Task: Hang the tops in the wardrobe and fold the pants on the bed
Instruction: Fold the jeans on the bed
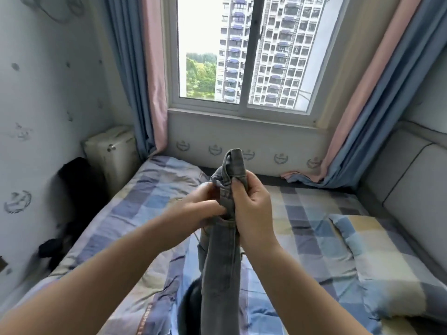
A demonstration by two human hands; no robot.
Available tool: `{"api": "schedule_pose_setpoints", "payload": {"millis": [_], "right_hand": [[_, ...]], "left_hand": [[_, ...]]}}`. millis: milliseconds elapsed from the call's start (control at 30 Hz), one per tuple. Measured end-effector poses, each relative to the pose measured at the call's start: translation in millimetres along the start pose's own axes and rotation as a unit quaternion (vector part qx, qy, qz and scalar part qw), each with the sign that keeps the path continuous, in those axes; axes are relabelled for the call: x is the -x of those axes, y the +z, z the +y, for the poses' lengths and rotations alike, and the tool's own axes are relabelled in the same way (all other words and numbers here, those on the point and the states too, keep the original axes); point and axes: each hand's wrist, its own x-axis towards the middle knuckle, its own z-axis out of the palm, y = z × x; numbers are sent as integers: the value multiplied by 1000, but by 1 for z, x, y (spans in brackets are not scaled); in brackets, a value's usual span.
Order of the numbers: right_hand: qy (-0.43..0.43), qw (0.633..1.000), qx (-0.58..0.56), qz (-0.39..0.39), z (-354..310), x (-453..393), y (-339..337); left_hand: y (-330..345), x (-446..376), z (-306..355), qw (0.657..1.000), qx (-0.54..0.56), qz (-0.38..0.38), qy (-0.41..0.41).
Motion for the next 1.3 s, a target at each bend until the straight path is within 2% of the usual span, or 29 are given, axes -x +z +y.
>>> {"api": "schedule_pose_setpoints", "payload": {"millis": [67,133,233,333,433,567,633,733,833,900,1100,1200,1300], "right_hand": [[-13,999,-5,-51,6,-17,0],[-6,991,-10,-137,14,-31,3],[17,964,-17,-266,26,-46,12],[46,937,-70,-339,32,-57,18],[17,942,-15,-336,43,-68,12],[-13,949,141,-280,76,-85,-11],[-14,925,251,-286,99,-87,-18],[31,862,358,-357,132,-82,-12],[104,821,378,-416,158,-75,13],[116,801,386,-442,174,-67,35],[73,834,378,-395,189,-73,106],[25,823,397,-405,189,-81,139],[23,800,418,-430,195,-83,169]], "left_hand": [[-7,-14,7,999,30,40,-5],[-15,-26,11,996,-15,93,1],[-31,-43,14,979,-54,197,25],[-50,-49,16,966,-80,242,48],[-68,-46,15,952,-117,278,54],[-84,-40,21,932,-117,335,76],[-94,-34,29,926,-110,350,85],[-107,-21,43,924,-114,350,104],[-117,-7,61,921,-122,352,115],[-126,6,72,923,-119,346,122],[-153,52,106,914,-147,356,125],[-167,77,117,905,-164,373,124],[-179,103,123,897,-175,385,125]]}}
